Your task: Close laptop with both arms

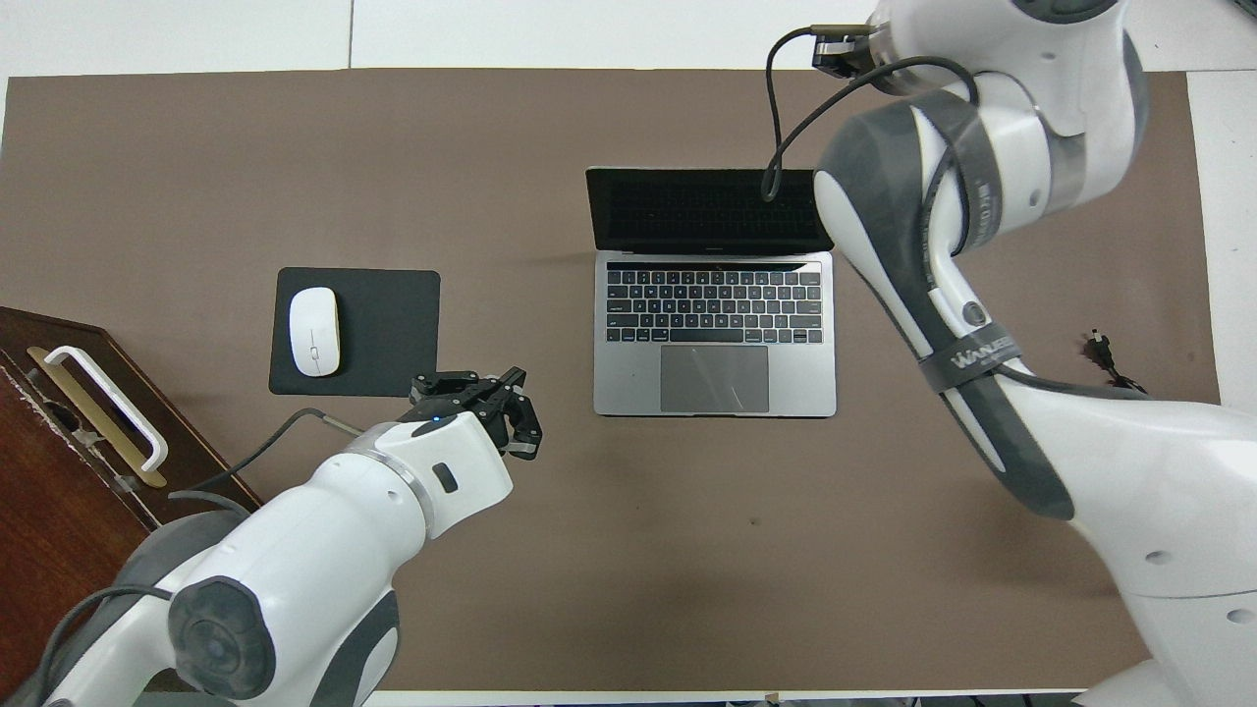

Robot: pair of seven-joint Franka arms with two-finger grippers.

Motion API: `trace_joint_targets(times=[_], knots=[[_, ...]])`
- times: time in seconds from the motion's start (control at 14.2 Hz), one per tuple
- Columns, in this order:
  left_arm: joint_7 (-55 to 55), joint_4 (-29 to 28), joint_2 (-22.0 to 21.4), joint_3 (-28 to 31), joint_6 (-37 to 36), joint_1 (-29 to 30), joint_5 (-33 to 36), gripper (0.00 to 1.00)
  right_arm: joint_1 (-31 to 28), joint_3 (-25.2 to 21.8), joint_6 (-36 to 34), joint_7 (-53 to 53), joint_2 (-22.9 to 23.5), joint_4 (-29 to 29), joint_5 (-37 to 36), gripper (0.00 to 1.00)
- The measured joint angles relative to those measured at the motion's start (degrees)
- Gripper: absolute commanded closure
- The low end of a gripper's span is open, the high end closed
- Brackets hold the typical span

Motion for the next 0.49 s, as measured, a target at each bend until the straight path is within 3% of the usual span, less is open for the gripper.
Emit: trace_joint_targets(times=[0.49], knots=[[-0.4, -0.8, 13.8, 0.0, 18.7, -4.5, 0.0, 1.00, 4.8, 0.0, -0.2, 7.3, 0.4, -0.4, -1.9, 1.00]])
